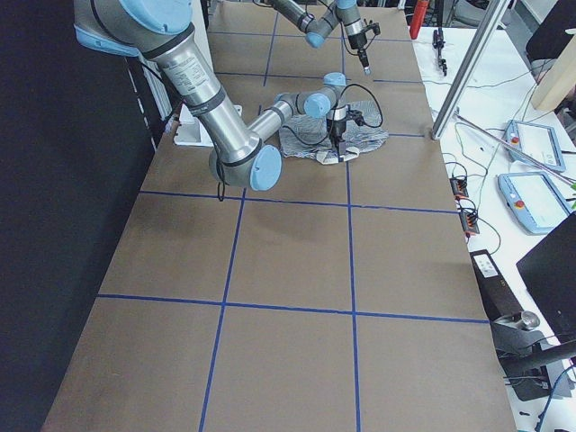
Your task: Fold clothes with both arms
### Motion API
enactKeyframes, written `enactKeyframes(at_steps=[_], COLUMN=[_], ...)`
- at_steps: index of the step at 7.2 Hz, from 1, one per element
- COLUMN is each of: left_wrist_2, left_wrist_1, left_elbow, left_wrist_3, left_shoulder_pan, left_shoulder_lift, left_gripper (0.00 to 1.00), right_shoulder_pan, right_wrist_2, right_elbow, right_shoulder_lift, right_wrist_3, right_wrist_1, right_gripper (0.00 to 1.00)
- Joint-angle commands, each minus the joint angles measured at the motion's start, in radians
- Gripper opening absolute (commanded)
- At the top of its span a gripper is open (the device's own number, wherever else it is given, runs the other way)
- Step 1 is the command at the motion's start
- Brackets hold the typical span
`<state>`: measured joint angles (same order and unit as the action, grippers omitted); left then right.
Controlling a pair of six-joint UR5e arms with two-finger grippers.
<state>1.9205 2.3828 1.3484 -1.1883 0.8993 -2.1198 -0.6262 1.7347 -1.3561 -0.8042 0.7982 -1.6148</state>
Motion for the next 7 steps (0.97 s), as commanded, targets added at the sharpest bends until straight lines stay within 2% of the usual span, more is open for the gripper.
enactKeyframes(at_steps=[1,3,4,5,7], left_wrist_2=[0.000,0.002,0.002,0.027,0.031], left_wrist_1=[-0.001,-0.001,-0.001,0.001,0.001], left_elbow=[0.000,0.002,0.008,0.029,0.063], left_wrist_3=[-0.001,0.001,0.001,0.003,0.003], left_shoulder_pan=[0.001,0.001,0.006,0.006,0.006], left_shoulder_lift=[0.000,0.000,0.004,0.033,0.066], left_gripper=[0.40,0.40,0.40,0.40,0.40], right_shoulder_pan=[-0.021,-0.043,-0.041,-0.033,-0.020], right_wrist_2=[0.002,0.026,0.022,0.019,0.010], right_elbow=[-0.036,-0.040,-0.008,0.132,0.245], right_shoulder_lift=[-0.042,0.021,0.072,0.192,0.250], right_wrist_3=[-0.019,-0.001,0.063,0.090,0.130], right_wrist_1=[0.001,0.001,-0.002,-0.001,0.073], right_gripper=[0.99,0.99,0.99,0.99,0.99])
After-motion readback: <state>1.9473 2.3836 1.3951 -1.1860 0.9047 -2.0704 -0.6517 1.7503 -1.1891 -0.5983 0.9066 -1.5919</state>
